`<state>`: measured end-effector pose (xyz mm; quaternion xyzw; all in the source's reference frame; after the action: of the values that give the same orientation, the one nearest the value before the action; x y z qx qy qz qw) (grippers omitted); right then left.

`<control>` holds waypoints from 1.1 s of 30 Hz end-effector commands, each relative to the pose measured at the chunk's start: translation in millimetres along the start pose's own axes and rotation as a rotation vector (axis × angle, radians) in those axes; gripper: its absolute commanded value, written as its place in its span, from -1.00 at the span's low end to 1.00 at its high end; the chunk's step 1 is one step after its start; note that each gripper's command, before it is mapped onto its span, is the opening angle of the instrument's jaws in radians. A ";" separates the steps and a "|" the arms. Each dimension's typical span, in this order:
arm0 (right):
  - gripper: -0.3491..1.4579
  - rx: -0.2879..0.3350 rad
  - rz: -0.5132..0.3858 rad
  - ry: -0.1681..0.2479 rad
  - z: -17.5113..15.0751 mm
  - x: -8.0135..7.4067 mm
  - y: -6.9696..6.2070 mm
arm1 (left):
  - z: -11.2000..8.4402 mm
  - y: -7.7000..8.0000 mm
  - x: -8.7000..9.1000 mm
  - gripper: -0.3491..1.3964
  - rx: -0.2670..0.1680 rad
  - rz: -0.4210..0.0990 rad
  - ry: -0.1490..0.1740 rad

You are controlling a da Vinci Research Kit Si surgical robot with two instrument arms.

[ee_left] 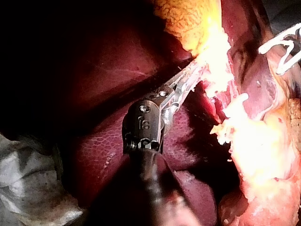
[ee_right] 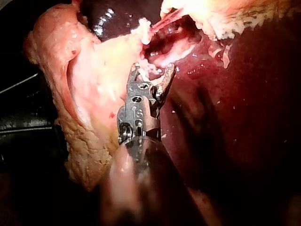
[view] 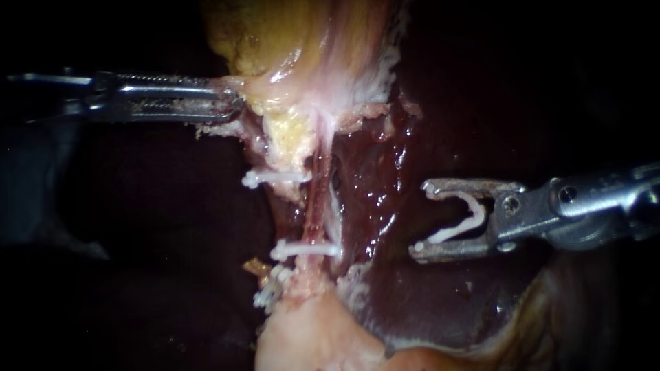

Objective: Clipping second clip right tube

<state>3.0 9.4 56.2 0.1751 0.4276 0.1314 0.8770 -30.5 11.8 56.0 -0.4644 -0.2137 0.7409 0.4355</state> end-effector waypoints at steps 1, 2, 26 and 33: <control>-0.08 0.000 0.000 0.000 0.0 0.0 0.0 | -0.2 0.1 0.0 -1.00 -0.001 0.000 0.000; -0.08 0.000 0.000 0.000 0.0 0.0 0.0 | -0.3 0.1 0.0 -1.00 -0.002 0.000 -0.001; -0.06 0.086 0.035 0.013 1.9 1.5 0.4 | -7.8 1.6 4.9 -1.00 0.008 -0.016 0.036; -0.07 0.166 0.105 0.019 4.7 2.3 1.2 | -7.8 1.6 4.8 -1.00 0.009 -0.016 0.036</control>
<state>8.4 10.4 57.9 0.2750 0.4350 0.1477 0.8446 -25.4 14.3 48.7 -0.4740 -0.2063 0.7299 0.4472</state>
